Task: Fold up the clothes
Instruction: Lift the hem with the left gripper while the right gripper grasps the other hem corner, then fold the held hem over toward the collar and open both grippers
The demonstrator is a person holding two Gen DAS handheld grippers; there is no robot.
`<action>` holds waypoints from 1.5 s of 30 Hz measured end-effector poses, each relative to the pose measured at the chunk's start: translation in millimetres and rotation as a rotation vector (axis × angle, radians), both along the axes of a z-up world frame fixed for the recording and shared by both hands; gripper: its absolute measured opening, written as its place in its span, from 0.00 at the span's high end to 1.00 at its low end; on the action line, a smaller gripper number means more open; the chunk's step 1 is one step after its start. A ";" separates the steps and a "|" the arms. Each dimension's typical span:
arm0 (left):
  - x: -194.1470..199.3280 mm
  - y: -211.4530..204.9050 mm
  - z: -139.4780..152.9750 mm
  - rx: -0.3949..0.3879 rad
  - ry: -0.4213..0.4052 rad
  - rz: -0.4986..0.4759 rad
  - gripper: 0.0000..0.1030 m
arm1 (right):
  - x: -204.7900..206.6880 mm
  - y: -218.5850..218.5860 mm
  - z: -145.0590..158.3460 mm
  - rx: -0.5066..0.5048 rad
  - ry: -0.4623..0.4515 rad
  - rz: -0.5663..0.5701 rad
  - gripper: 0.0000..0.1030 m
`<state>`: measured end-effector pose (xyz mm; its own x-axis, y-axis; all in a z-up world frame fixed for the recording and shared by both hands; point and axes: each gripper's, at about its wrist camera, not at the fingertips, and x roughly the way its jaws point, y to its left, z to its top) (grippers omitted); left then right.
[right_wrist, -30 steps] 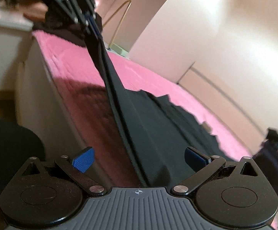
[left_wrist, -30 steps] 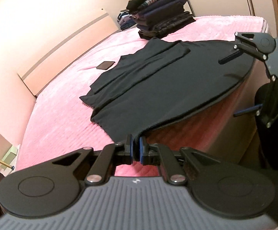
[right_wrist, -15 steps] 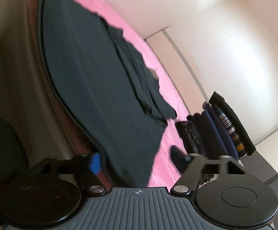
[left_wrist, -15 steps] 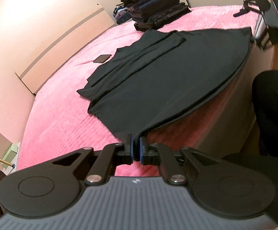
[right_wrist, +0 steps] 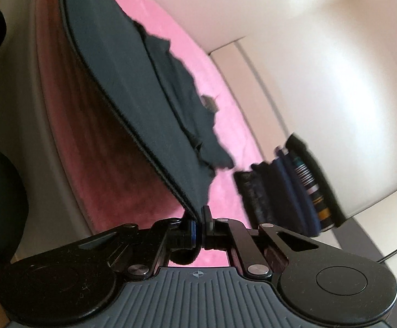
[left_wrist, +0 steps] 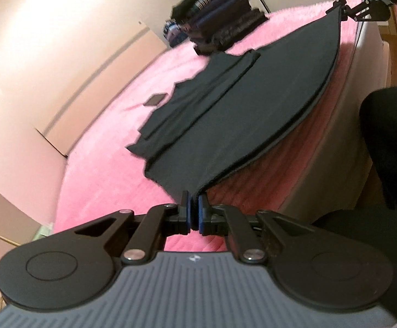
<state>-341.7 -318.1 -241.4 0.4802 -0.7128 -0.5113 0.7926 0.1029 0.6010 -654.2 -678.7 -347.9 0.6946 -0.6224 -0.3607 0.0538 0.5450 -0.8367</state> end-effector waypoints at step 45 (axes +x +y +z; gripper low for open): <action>174.5 -164.2 38.5 0.011 0.159 0.132 0.96 | 213.4 -182.6 69.4 0.253 0.198 -0.047 0.98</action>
<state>-167.1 -482.2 -202.9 0.4817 -0.6428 -0.5957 0.8576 0.2058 0.4714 -440.9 -861.3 -278.5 0.5684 -0.5254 -0.6332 -0.0664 0.7378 -0.6718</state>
